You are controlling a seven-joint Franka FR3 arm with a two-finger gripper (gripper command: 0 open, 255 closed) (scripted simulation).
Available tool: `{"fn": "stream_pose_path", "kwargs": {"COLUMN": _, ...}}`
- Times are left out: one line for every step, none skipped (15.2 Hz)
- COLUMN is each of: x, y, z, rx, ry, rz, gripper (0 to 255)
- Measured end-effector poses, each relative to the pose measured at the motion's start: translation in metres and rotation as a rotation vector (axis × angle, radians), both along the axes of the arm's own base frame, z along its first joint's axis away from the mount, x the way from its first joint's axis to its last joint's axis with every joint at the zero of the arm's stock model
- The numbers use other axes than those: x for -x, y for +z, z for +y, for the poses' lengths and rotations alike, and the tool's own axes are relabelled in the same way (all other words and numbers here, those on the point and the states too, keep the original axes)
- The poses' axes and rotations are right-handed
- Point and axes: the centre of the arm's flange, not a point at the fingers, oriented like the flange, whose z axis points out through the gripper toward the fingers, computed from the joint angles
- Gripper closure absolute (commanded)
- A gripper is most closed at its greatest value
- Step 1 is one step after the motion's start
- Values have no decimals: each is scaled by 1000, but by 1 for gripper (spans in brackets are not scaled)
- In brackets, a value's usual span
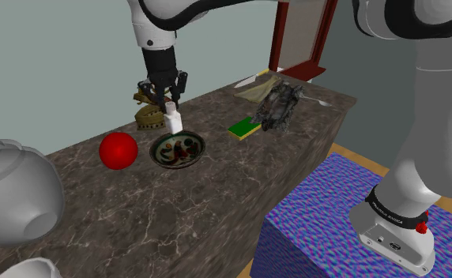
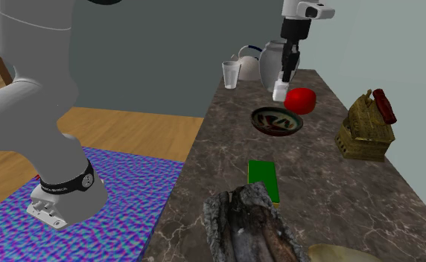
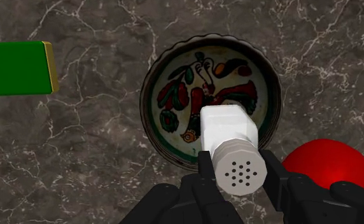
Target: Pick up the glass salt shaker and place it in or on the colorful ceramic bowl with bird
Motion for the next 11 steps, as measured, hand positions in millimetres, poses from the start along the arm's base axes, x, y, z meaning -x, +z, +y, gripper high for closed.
{"fn": "stream_pose_path", "kwargs": {"x": 0, "y": -5, "z": -1, "rx": 0, "ry": 0, "rz": 0, "gripper": 255}}
{"fn": "stream_pose_path", "kwargs": {"x": 0, "y": -10, "z": -1, "rx": 0, "ry": 0, "rz": 0, "gripper": 255}}
{"fn": "stream_pose_path", "kwargs": {"x": -1, "y": -15, "z": -1, "rx": 0, "ry": 0, "rz": 0, "gripper": 255}}
{"fn": "stream_pose_path", "kwargs": {"x": 0, "y": -21, "z": 0, "rx": 0, "ry": 0, "rz": 0, "gripper": 255}}
{"fn": "stream_pose_path", "kwargs": {"x": 0, "y": -25, "z": 0, "rx": 0, "ry": 0, "rz": 0, "gripper": 255}}
{"fn": "stream_pose_path", "kwargs": {"x": 1, "y": -30, "z": 0, "rx": 0, "ry": 0, "rz": 0, "gripper": 255}}
{"fn": "stream_pose_path", "kwargs": {"x": 0, "y": -37, "z": 0, "rx": 0, "ry": 0, "rz": 0, "gripper": 255}}
{"fn": "stream_pose_path", "kwargs": {"x": 0, "y": -42, "z": 0, "rx": 0, "ry": 0, "rz": 0, "gripper": 255}}
{"fn": "stream_pose_path", "kwargs": {"x": 0, "y": -47, "z": -1, "rx": 0, "ry": 0, "rz": 0, "gripper": 255}}
{"fn": "stream_pose_path", "kwargs": {"x": 0, "y": -52, "z": -1, "rx": 0, "ry": 0, "rz": 0, "gripper": 255}}
{"fn": "stream_pose_path", "kwargs": {"x": 0, "y": -58, "z": 0, "rx": 0, "ry": 0, "rz": 0, "gripper": 255}}
